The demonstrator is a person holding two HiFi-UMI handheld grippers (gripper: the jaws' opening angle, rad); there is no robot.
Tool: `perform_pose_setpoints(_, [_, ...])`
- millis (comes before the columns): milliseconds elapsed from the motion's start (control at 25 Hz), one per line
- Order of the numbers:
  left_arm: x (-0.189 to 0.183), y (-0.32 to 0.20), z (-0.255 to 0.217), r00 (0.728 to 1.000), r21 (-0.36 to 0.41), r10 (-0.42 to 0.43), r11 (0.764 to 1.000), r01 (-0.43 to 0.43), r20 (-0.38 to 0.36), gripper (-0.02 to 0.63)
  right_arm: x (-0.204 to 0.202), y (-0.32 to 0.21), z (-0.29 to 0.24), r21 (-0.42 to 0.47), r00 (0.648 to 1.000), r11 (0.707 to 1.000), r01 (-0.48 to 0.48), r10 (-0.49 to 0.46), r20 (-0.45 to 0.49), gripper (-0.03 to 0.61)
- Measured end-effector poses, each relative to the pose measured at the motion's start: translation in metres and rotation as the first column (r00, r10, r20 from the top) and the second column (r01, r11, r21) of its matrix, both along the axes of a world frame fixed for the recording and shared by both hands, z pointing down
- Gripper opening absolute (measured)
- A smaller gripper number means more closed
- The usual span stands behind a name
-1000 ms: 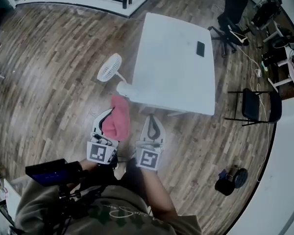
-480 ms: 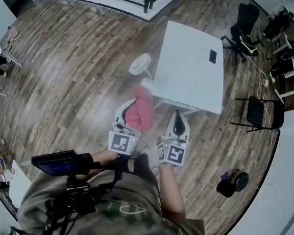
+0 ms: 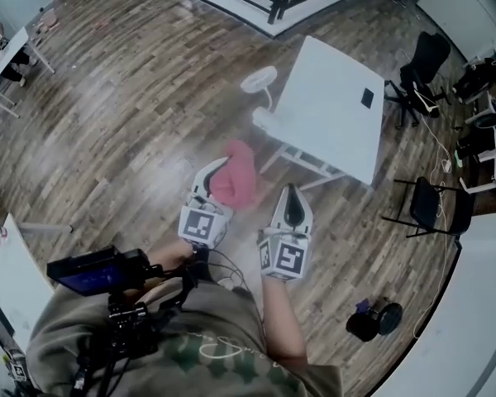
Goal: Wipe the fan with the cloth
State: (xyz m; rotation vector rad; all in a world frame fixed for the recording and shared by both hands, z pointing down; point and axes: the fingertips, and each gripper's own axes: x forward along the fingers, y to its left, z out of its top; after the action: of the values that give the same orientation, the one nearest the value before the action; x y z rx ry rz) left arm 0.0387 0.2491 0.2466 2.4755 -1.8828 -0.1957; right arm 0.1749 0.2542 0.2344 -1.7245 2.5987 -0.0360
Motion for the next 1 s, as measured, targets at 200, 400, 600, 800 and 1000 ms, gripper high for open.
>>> perform_pose_setpoints(200, [-0.006,0.1,0.007,0.994,0.041,-0.108,0.993,0.107,0.024,0.083,0.027,0.091,0.004,0.029,0.999,0.998,0.049,-0.049,0.021,0.008])
perform_pose_setpoints(400, [0.005,0.182,-0.015,0.991,0.004,-0.136,0.991,0.136,0.002,0.083,0.05,0.169,-0.012,0.046,0.996,0.996,0.073,-0.075,0.044,0.008])
perform_pose_setpoints(600, [0.029,0.222,-0.015,0.997,-0.012,-0.064,0.998,0.064,0.043,0.083,0.048,0.205,-0.036,0.092,0.997,0.994,0.062,-0.065,0.032,0.008])
perform_pose_setpoints(800, [0.03,0.24,-0.014,0.997,-0.035,-0.059,0.998,0.061,0.041,0.083,0.04,0.226,-0.043,0.109,0.997,0.992,0.07,-0.072,0.007,0.008])
perform_pose_setpoints(1000, [0.035,0.256,-0.02,0.997,-0.006,-0.058,0.998,0.059,0.052,0.083,0.042,0.243,-0.043,0.117,0.997,0.99,0.079,-0.079,-0.012,0.008])
